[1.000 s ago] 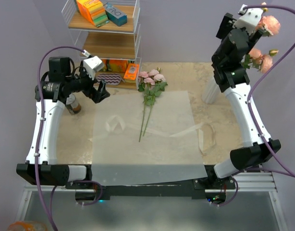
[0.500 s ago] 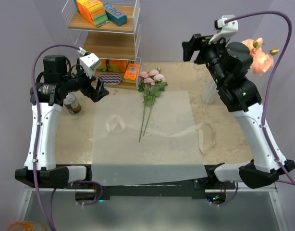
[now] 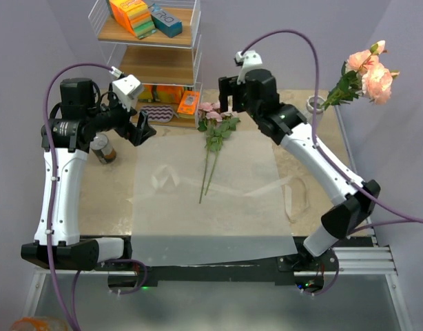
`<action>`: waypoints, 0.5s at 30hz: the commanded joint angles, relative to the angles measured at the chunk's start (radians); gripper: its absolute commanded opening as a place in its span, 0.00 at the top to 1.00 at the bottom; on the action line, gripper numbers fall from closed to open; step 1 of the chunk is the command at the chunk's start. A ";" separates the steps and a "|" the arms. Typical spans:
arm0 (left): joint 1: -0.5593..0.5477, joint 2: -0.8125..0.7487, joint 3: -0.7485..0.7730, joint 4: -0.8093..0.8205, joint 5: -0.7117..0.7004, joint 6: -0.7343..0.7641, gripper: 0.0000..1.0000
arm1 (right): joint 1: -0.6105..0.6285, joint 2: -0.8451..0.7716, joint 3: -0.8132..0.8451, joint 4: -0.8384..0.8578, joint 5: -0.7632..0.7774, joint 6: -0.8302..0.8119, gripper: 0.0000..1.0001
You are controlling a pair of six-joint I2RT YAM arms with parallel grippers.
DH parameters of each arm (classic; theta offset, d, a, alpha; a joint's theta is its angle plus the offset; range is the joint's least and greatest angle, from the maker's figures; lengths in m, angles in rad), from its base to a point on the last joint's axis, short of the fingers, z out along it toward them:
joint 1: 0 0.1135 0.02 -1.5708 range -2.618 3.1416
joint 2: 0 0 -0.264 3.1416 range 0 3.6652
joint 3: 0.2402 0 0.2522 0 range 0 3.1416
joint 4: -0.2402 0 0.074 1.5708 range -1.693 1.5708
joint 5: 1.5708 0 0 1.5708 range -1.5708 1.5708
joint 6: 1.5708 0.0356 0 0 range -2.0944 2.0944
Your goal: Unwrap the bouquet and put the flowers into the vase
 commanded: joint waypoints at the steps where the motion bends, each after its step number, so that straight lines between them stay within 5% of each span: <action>1: 0.007 -0.023 0.026 0.000 -0.002 -0.026 0.01 | 0.010 0.038 -0.060 0.036 0.143 0.096 0.12; 15: 0.008 -0.051 -0.054 0.021 -0.030 0.002 0.01 | 0.010 0.391 -0.144 0.085 0.072 0.357 0.20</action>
